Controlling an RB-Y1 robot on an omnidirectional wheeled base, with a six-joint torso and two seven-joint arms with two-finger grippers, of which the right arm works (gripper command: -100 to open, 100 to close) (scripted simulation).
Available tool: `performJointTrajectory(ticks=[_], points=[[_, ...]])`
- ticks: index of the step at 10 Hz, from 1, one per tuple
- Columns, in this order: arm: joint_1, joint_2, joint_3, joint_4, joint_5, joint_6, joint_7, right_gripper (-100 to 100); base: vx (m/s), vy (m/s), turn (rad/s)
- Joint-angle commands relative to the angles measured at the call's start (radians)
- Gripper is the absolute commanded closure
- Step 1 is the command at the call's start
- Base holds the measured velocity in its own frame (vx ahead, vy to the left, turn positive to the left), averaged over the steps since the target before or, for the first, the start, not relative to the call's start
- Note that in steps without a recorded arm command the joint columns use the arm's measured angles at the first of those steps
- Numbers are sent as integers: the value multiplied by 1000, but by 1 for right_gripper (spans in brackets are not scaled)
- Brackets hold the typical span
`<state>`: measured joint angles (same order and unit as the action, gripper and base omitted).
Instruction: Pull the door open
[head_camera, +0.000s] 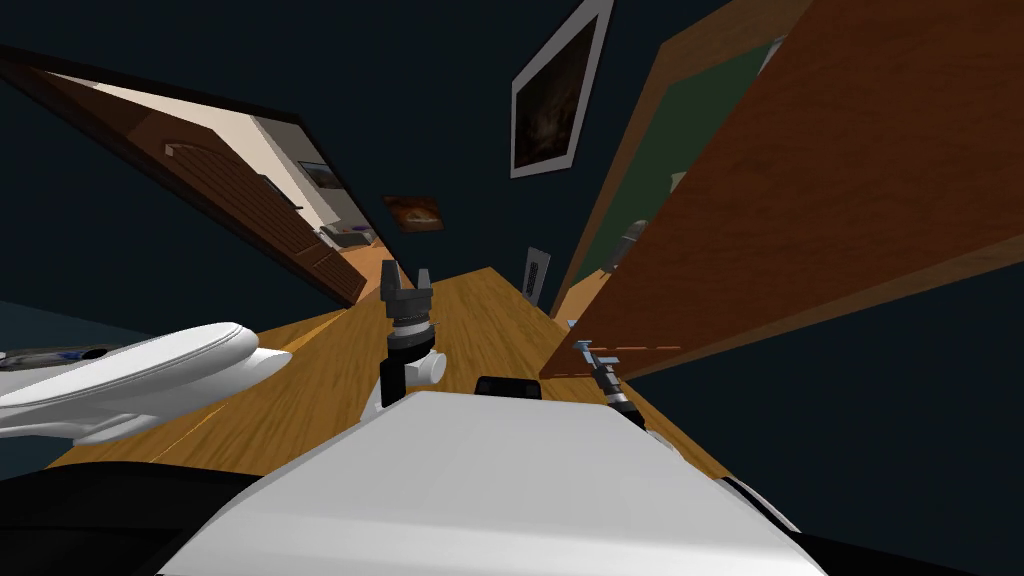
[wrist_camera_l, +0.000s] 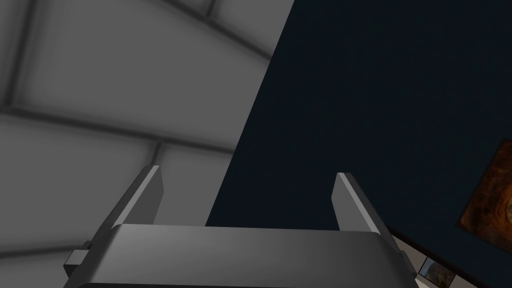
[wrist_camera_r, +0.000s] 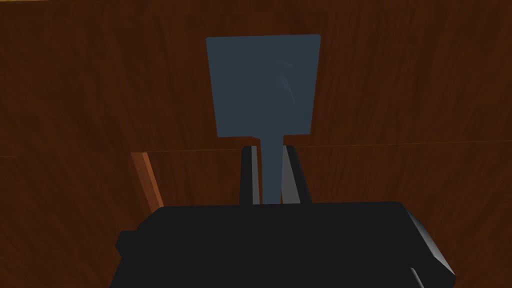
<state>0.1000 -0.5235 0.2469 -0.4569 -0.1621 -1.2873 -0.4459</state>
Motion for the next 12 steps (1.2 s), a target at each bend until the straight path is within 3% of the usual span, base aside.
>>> performJointTrajectory(ticks=[1, 2, 4, 6, 9, 10, 11, 12], points=[[-45, 7, 2, 50, 2, -50, -9, 100, -66, -22, 21], [-45, 7, 2, 43, 2, -47, -9, 100, -35, -5, -4], [-45, 7, 2, 102, 2, -56, -9, 100, 6, 0, 12], [-50, 11, 6, 114, 5, -59, -11, 100, 9, 8, 0], [-68, 27, -25, 106, 33, -25, -6, 100, -139, -53, 118], [-68, 27, -25, 125, 33, -25, -6, 100, -126, -36, 42], [-68, 27, -25, 106, 33, -25, -6, 100, -51, -9, -35], [-81, 39, -48, 97, 53, 1, -2, 100, -147, -52, 135]])
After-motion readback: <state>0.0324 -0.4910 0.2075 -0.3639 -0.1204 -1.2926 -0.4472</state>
